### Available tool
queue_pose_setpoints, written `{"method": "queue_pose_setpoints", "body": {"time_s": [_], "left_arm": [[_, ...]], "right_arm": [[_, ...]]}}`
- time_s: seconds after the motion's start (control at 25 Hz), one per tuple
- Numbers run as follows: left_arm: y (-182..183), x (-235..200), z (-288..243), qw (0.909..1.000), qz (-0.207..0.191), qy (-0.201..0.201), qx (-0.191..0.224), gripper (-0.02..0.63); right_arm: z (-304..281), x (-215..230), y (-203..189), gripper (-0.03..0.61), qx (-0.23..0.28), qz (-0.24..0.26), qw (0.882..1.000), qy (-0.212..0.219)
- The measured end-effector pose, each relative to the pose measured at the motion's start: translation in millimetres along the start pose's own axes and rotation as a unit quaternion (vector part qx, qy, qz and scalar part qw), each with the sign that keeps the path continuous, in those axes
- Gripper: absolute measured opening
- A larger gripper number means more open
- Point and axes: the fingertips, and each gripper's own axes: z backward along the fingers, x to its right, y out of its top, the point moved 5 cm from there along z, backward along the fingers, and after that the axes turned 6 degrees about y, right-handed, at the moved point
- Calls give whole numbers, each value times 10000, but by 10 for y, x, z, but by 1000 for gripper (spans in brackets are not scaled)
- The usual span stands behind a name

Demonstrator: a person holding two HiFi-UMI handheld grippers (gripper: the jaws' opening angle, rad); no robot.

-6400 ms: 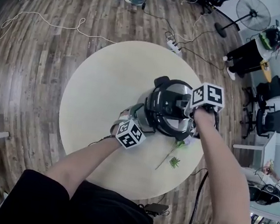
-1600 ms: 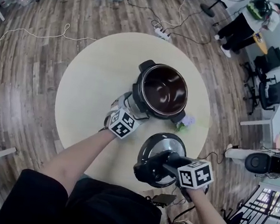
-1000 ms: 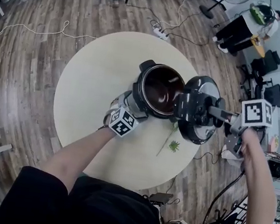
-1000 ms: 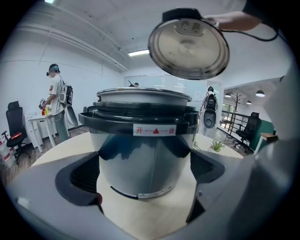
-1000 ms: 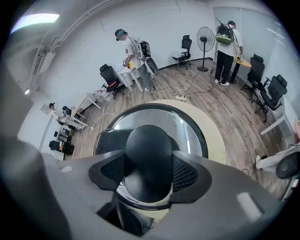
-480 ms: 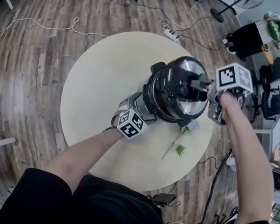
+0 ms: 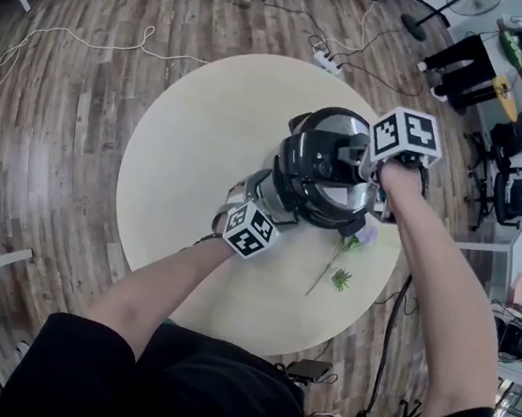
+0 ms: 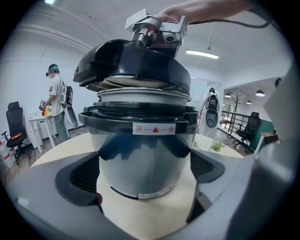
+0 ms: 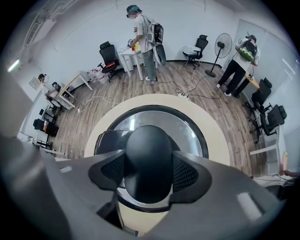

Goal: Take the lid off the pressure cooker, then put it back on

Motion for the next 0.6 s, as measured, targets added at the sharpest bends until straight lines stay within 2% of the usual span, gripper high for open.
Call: {"method": "queue_pose_setpoints", "body": {"time_s": [0.4, 0.6], "left_arm": [[8, 8, -20, 10000, -18, 7, 15, 588], [6, -5, -13, 10000, -12, 0, 25, 588]], "right_arm": [[-186, -91, -13, 285, -175, 443, 9982, -351], [-205, -73, -35, 285, -117, 371, 9984, -413]]}}
